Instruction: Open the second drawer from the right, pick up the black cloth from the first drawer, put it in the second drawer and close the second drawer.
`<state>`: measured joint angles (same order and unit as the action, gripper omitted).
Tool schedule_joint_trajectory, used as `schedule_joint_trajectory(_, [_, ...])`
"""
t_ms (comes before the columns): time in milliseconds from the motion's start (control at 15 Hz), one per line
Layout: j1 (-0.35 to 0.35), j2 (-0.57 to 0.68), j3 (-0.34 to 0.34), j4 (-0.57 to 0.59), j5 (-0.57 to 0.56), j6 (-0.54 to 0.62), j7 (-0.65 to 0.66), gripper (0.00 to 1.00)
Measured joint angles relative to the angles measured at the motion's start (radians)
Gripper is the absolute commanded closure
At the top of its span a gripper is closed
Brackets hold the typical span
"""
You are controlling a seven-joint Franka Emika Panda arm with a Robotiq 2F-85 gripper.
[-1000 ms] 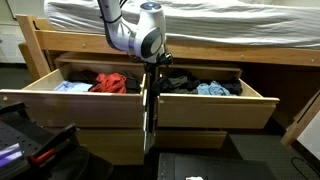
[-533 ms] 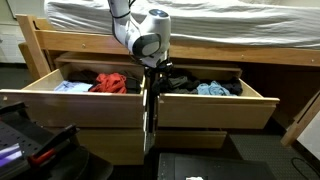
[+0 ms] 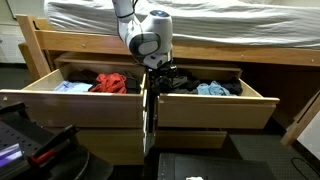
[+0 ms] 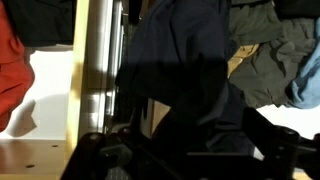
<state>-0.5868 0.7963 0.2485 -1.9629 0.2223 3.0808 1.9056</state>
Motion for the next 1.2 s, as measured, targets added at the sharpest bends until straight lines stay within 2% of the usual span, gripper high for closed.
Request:
schedule_joint_trajectory(133, [0.102, -0.018, -0.105, 0.0, 0.067, -0.011, 0.0, 0.4])
schedule_joint_trajectory(267, [0.168, -0.025, -0.171, 0.0, 0.106, -0.036, -0.008, 0.55])
schedule_joint_trajectory(667, [0.193, -0.03, -0.207, 0.0, 0.161, -0.088, -0.095, 0.97])
schedule_joint_trajectory(733, [0.195, -0.031, -0.212, 0.0, 0.168, -0.088, -0.109, 1.0])
schedule_joint_trajectory(867, [0.207, -0.032, -0.228, 0.0, 0.173, -0.066, -0.133, 1.0])
schedule_joint_trajectory(1200, [0.256, -0.031, -0.243, 0.001, 0.178, 0.156, -0.17, 0.98])
